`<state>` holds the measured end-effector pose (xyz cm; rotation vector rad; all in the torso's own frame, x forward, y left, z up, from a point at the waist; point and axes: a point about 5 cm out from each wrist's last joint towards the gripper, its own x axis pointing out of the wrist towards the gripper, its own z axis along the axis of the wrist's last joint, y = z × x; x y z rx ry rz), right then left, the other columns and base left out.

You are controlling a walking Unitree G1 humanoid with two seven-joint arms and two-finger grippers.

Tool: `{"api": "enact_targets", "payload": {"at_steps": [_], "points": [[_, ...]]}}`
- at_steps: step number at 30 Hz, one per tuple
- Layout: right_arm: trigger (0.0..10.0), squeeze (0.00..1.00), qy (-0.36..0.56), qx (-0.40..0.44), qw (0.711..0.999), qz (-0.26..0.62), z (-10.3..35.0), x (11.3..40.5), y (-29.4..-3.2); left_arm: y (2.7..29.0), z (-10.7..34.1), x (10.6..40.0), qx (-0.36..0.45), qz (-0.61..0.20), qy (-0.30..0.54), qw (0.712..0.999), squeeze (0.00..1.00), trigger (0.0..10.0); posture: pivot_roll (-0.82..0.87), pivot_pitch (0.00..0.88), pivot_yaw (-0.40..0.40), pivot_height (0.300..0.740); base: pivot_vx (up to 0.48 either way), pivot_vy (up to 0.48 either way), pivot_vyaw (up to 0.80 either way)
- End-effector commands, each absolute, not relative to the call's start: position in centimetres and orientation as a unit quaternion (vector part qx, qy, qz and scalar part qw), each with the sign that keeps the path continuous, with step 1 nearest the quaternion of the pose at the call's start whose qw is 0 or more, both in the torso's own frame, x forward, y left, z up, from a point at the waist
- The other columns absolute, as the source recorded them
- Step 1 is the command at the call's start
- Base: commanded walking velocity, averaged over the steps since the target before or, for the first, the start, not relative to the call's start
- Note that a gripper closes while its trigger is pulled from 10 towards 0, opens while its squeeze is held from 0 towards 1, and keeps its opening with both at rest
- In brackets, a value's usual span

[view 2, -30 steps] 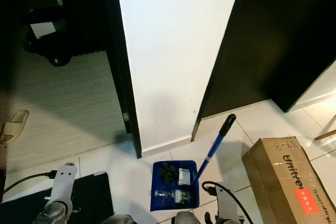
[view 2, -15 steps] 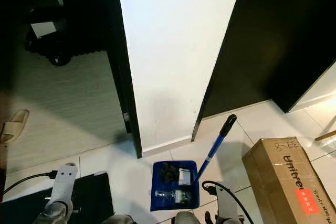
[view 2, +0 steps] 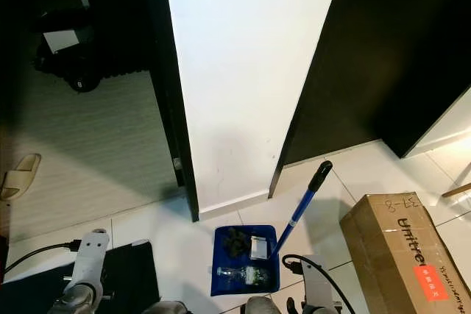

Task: Sweep floor

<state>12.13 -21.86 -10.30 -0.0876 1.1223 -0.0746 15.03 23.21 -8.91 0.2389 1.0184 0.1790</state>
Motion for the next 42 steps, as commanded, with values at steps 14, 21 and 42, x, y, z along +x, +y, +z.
{"api": "enact_targets", "payload": {"at_steps": [14, 21, 42], "points": [[10.0, 0.00, 0.532, -0.038, 0.845, -0.044, -10.20, 12.37, -22.10, 22.91, -9.22, 14.56, 0.122, 0.079, 0.501, 0.853, 0.00, 10.0, 0.05, 0.000, 0.007, 0.740, 0.000, 0.000, 0.00], [10.0, 0.00, 0.529, -0.034, 0.846, -0.048, -10.12, 12.67, -22.08, 22.90, -9.03, 15.01, 0.122, 0.081, 0.492, 0.858, 0.00, 10.0, 0.05, 0.000, 0.009, 0.740, 0.000, 0.000, 0.00], [10.0, 0.00, 0.532, -0.036, 0.845, -0.047, -10.22, 12.55, -21.79, 22.75, -9.03, 15.16, 0.118, 0.082, 0.495, 0.857, 0.00, 10.0, 0.05, 0.000, 0.002, 0.740, 0.000, 0.000, 0.00]]}}
